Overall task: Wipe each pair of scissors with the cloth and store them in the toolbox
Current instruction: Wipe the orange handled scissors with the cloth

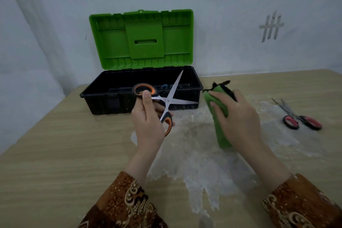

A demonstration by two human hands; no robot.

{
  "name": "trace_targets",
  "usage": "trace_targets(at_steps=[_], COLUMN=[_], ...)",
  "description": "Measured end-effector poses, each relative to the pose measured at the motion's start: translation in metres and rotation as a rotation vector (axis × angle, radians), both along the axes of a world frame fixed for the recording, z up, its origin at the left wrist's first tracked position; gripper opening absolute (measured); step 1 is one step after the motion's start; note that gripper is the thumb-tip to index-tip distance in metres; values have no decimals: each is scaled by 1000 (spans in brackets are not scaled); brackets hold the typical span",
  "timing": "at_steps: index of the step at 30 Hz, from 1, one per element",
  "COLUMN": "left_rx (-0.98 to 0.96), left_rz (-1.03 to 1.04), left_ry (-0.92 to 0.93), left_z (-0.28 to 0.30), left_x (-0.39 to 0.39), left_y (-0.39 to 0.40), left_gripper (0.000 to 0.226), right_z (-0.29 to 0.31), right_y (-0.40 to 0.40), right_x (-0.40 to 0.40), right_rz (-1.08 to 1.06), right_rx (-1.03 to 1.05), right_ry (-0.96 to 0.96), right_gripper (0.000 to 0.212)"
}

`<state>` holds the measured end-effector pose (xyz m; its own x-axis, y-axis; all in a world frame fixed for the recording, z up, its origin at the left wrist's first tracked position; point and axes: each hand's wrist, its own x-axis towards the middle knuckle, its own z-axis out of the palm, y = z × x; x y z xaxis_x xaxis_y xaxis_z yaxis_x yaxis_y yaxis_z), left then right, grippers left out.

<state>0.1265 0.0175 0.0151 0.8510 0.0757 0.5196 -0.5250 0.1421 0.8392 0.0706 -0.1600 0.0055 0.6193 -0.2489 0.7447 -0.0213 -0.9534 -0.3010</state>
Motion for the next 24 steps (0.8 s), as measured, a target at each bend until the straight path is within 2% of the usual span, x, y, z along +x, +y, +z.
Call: trace_targets(at_steps=[3,6,8,10,15,20,22,24], left_rx=[68,179,273,302,238,143,114,134], left_rz=[-2,-6,17,25,27,-2,-2,-44], left_ry=[-70,-193,-284,-307,-252,-128,-69,2], left_z=[-5,-11,-11,-10,-10,-6,-3,-2], left_x=[-3,-5,-5,-4,1,0,3,7], left_y=[-4,-8,-7,-6,-6,-3,1,3], left_gripper=[33,29,27,28,28,33,34,36], right_z=[4,0,-2,-2,-3,-5,-4,-1], right_y=[20,39,40,35,13,-4,-10,-13], right_x=[-1,-1,1,3,4,2,0,-2], right_rz=[148,234,204,147,-2,-114,-119,-55], right_rx=[8,120,116,17,-101,-120,-43,9], right_ry=[-30,48,119,178,351,408,332,131], right_gripper=[29,30,30,29,26,27,27,27])
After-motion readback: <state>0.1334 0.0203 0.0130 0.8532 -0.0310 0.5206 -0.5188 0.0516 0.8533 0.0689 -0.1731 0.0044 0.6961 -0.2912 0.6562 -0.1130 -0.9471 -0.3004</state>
